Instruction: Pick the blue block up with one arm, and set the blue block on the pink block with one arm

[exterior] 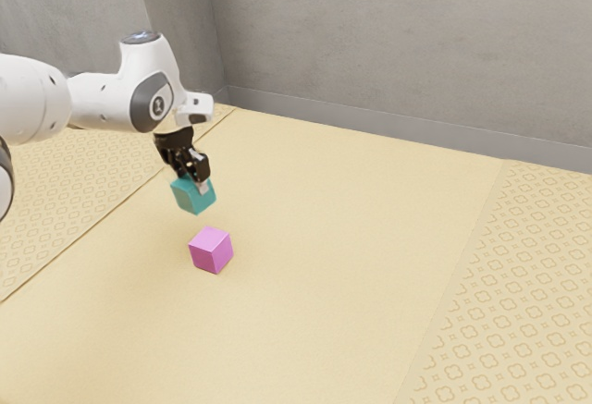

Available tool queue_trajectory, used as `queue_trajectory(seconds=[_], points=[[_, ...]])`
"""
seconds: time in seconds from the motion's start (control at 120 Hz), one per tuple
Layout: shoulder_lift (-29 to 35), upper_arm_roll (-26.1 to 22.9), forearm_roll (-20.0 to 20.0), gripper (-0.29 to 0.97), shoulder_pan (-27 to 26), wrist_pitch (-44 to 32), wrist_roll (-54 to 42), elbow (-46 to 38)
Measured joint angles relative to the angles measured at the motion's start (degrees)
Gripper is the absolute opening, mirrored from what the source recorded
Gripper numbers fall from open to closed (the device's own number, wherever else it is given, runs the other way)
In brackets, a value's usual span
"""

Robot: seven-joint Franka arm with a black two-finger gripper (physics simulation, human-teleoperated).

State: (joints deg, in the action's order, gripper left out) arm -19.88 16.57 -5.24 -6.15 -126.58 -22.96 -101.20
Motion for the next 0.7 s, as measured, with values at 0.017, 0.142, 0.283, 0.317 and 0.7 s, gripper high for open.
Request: queue_trajectory(seconds=[0.017,0.142,0.283,0.317,0.7], points=[[0.3,0.0,0.3,0.15,-0.1,0.0,0.4,-0.5],[1.8,0.0,2.0,0.16,-1.9,-0.2,3.7,-3.1],[2.6,0.0,4.8,0.15,-3.6,0.0,7.8,-5.3],[2.7,0.0,5.2,0.14,-3.7,0.0,8.7,-5.8],[4.4,0.1,7.7,0.12,-6.5,1.1,18.2,-7.5]])
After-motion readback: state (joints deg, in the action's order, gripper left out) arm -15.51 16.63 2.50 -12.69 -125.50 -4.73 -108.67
